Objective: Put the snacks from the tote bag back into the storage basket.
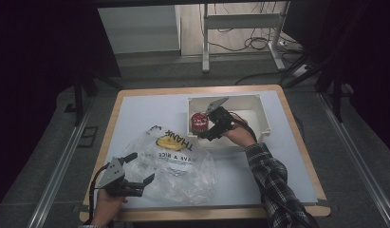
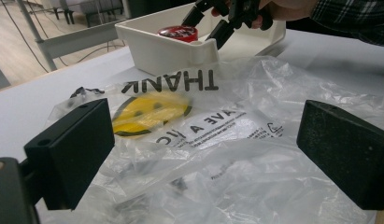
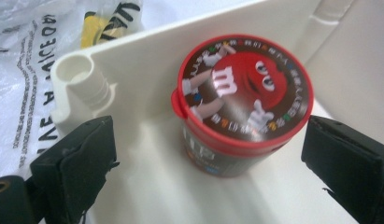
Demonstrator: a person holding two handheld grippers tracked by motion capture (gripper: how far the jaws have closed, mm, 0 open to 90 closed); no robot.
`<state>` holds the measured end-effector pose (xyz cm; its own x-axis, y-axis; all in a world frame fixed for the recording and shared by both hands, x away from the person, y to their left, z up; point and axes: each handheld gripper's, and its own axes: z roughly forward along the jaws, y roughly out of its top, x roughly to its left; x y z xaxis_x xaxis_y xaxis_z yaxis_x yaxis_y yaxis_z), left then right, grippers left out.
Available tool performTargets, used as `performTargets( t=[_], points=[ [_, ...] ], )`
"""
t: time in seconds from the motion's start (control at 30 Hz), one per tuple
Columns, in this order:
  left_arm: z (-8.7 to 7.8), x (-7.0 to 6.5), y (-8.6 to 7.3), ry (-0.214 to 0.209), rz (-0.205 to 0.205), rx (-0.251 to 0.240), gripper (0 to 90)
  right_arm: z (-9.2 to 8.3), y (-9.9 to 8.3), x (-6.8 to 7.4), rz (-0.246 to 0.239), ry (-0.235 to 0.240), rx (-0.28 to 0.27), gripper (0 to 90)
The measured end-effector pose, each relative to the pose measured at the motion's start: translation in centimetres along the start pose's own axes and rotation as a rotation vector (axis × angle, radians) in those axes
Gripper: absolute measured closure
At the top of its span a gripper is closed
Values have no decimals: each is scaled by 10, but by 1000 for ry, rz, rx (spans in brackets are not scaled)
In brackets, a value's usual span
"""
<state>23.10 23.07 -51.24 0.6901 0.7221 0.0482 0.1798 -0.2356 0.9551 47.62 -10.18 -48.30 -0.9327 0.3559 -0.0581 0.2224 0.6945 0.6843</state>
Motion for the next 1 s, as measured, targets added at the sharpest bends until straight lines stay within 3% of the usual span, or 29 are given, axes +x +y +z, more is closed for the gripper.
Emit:
performTargets(
  t=[0.1, 0.27, 0.83, 1.0],
  points=[
    [0, -5, 0, 5, 43, 1, 67, 0, -3, 1, 0, 2, 4, 35],
    [-1, -8, 1, -15, 63, -20, 76, -2, -5, 2, 10, 12, -5, 35],
    [-1, -4, 1, -59, 13, -23, 59, -16, -9, 9, 19, 21, -50, 35],
    [-1, -3, 1, -55, 6, -19, 54, -17, -9, 10, 19, 19, -59, 35]
  ],
)
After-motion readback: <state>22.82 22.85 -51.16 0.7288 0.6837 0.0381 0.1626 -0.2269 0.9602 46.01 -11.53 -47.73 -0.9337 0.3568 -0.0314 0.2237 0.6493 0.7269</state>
